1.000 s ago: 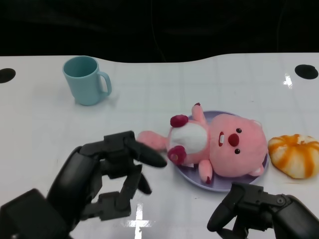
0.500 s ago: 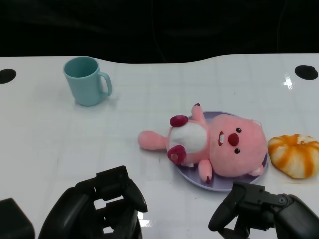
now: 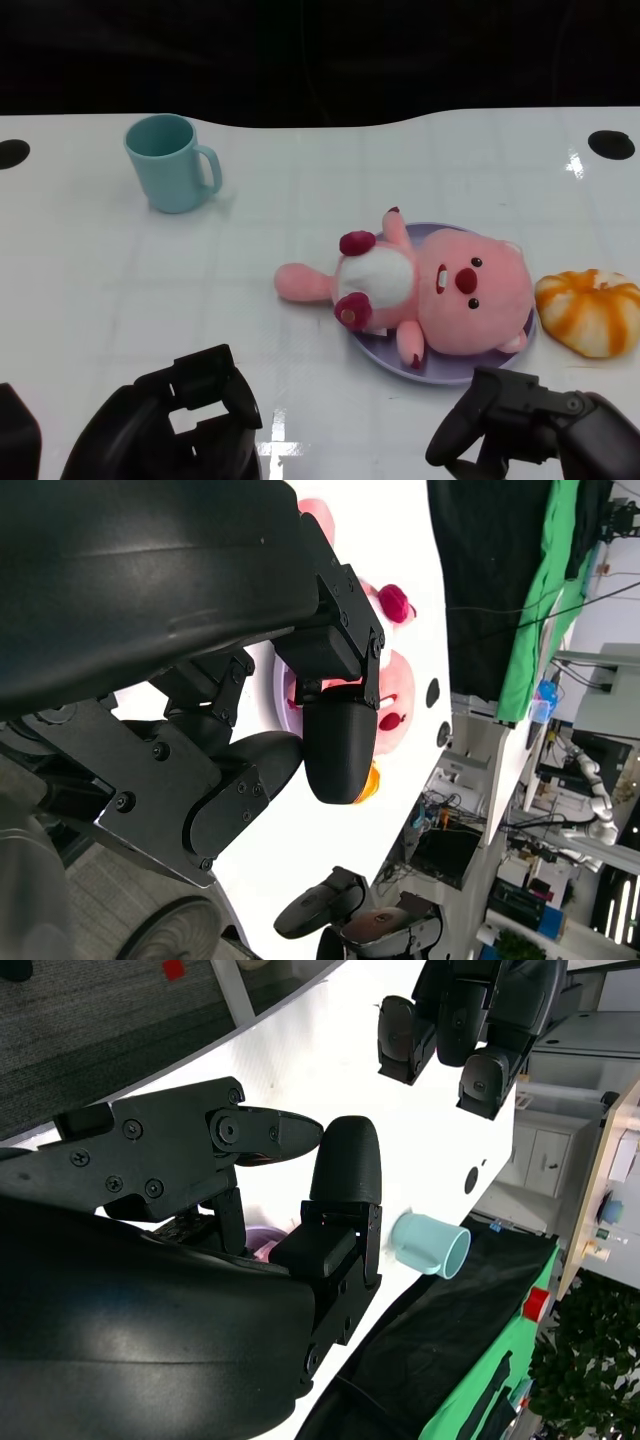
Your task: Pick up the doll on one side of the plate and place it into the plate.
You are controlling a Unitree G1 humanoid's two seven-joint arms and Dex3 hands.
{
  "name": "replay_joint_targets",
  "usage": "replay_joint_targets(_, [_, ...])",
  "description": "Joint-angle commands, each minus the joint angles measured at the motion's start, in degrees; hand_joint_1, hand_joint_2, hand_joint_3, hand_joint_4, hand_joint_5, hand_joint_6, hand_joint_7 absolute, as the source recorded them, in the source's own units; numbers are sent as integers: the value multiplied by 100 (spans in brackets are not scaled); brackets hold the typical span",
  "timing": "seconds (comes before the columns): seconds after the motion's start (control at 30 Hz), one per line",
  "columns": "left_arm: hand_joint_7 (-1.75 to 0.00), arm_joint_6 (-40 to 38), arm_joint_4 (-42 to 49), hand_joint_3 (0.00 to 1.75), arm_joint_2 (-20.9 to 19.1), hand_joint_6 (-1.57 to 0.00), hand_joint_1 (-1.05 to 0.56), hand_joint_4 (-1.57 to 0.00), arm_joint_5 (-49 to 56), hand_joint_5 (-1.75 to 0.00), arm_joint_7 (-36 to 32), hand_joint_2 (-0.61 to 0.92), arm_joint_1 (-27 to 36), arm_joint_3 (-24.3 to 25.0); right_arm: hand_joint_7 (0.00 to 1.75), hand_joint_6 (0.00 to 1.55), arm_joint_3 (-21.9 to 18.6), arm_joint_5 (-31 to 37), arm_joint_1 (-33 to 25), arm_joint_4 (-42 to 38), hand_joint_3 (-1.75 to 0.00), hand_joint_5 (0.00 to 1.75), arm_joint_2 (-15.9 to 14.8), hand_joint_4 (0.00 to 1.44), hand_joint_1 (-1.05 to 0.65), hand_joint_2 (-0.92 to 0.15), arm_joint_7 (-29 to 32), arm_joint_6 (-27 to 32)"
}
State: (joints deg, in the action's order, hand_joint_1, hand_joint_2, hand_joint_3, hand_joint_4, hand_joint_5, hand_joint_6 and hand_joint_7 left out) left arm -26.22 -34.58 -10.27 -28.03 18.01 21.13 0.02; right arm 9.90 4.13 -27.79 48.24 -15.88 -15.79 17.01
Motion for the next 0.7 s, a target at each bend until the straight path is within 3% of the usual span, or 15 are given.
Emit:
replay_joint_targets(0.03, [-157, -19, 48, 126, -131, -72, -19, -80, -61, -175, 102, 44, 17, 37, 130, 59, -52, -14, -71, 71, -34, 159, -53, 66, -26, -92, 7, -95])
replay_joint_targets(0.7, [-160, -185, -92, 128, -200, -72, -23, -81, -10, -175, 11, 43, 11, -59, 131, 58, -94, -13, -71, -4, -36, 161, -53, 64, -24, -92, -25, -208])
